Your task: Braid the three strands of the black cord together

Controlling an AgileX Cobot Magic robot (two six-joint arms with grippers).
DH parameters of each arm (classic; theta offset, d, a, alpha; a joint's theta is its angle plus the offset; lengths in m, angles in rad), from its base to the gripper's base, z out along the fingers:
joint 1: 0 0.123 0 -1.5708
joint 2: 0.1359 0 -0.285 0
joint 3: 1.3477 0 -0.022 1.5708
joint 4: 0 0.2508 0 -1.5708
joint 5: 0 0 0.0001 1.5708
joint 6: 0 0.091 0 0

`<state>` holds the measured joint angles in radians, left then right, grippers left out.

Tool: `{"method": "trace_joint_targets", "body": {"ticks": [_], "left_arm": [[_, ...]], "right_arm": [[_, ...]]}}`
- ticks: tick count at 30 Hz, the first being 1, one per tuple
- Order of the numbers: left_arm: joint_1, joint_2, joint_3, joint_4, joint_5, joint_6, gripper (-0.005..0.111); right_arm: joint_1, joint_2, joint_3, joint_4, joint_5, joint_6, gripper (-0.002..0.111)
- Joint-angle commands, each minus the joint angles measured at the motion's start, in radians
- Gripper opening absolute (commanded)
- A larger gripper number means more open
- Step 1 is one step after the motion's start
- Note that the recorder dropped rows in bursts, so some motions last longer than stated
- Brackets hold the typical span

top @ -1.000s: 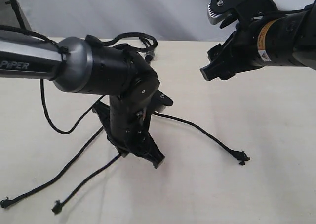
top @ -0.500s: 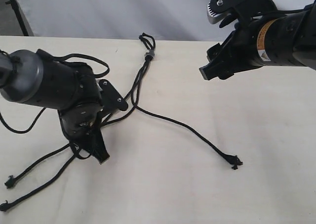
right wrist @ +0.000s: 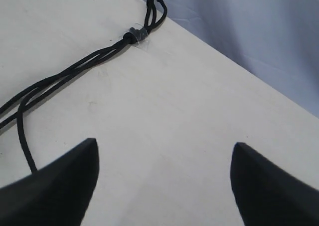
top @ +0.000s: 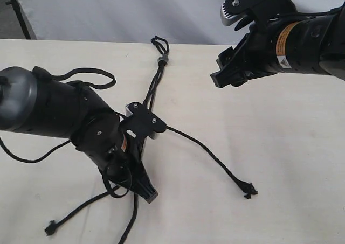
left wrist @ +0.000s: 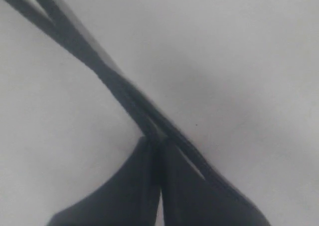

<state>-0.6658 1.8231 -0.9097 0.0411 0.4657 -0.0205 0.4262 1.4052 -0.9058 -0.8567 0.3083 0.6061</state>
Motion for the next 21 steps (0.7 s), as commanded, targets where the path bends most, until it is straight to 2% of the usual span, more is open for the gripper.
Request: {"method": "trace_joint_targets", "body": {"ticks": [1, 6, 11, 17, 21], "left_arm": [[0.045, -0.072, 0.018, 0.080, 0.066, -0.109, 0.001], [0.161, -0.099, 0.028, 0.106, 0.076, -0.136, 0.001], [0.262, -0.094, 0.096, 0.106, -0.029, -0.144, 0.001], [0.284, -0.092, 0.172, 0.106, -0.170, -0.144, 0.001], [0.284, -0.092, 0.187, 0.106, -0.192, -0.144, 0.001]], "right_arm": [[-0.006, -0.005, 0.002, 0.000, 0.008, 0.009, 0.070], [-0.006, -0.005, 0.002, 0.000, 0.012, 0.009, 0.070], [-0.006, -0.005, 0.002, 0.000, 0.012, 0.009, 0.070], [-0.006, -0.005, 0.002, 0.004, 0.012, 0.011, 0.070], [-0.006, -0.005, 0.002, 0.023, 0.012, 0.011, 0.070]]}}
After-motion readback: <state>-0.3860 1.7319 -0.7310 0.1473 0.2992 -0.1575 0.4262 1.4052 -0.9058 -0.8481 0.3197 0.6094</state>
